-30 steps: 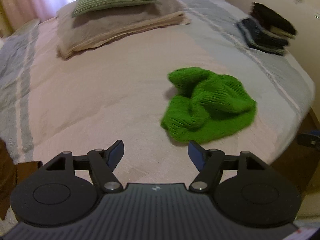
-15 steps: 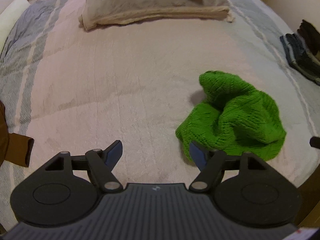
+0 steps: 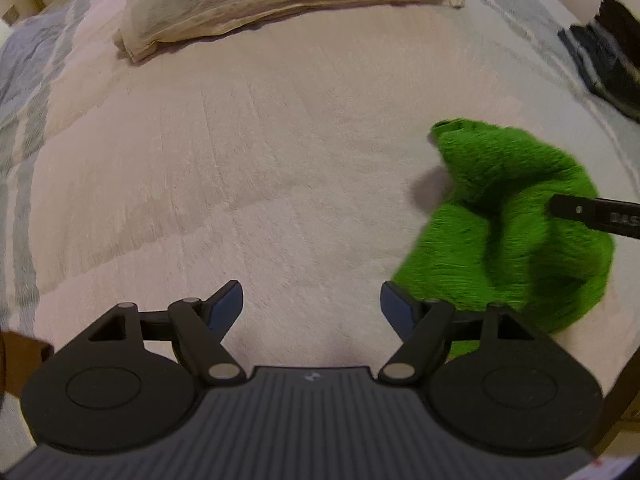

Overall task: Fold clothes
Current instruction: 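Reach both grippers toward the crumpled green vest, then grasp the vest with the right gripper while the left gripper grasps another edge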

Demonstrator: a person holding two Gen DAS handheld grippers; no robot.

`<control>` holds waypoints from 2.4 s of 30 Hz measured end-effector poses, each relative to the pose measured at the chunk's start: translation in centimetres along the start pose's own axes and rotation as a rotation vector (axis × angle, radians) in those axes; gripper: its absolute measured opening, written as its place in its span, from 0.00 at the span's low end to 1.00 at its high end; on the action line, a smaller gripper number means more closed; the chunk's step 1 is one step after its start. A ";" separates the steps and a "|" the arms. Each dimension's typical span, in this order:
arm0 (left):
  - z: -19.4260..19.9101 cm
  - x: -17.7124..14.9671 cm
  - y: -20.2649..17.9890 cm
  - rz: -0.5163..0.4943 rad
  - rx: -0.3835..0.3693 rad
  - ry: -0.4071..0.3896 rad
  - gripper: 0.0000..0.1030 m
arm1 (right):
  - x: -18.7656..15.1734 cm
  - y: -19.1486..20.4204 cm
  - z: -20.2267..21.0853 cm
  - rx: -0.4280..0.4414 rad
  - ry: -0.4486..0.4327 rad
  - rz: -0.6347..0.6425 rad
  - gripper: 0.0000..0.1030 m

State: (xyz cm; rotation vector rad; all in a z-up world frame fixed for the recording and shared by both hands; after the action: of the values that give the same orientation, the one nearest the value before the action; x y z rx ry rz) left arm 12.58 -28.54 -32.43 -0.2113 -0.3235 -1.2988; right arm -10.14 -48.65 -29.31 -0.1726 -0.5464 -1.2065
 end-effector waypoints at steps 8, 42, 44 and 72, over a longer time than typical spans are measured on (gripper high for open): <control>-2.5 0.6 -0.4 -0.106 -0.039 0.046 0.60 | -10.6 -6.9 7.9 0.005 -0.085 -0.102 0.10; -6.8 3.9 -11.5 -0.436 -0.174 0.020 0.59 | -16.6 -13.1 14.3 -0.175 -0.162 -0.269 0.08; -7.2 4.3 -13.4 -0.479 -0.209 0.011 0.59 | -18.8 -16.7 16.5 -0.266 -0.184 -0.416 0.08; -14.0 1.8 -39.3 -0.666 -0.801 0.304 0.60 | -29.6 -29.7 18.9 -0.334 -0.158 -1.106 0.08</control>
State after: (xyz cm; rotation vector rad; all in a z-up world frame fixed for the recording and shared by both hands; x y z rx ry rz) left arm -23.36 -44.97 -45.99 -0.6063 0.4490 -2.0480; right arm -50.59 -26.83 -32.16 -0.2616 -0.5841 -2.3809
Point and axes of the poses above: each gripper's, at about its wrist camera, not at the fingertips, and z roughly against the way its jaws point, y to its left, x to its top, the point moved 2 cm from there along -z, roughly the way its jaws point
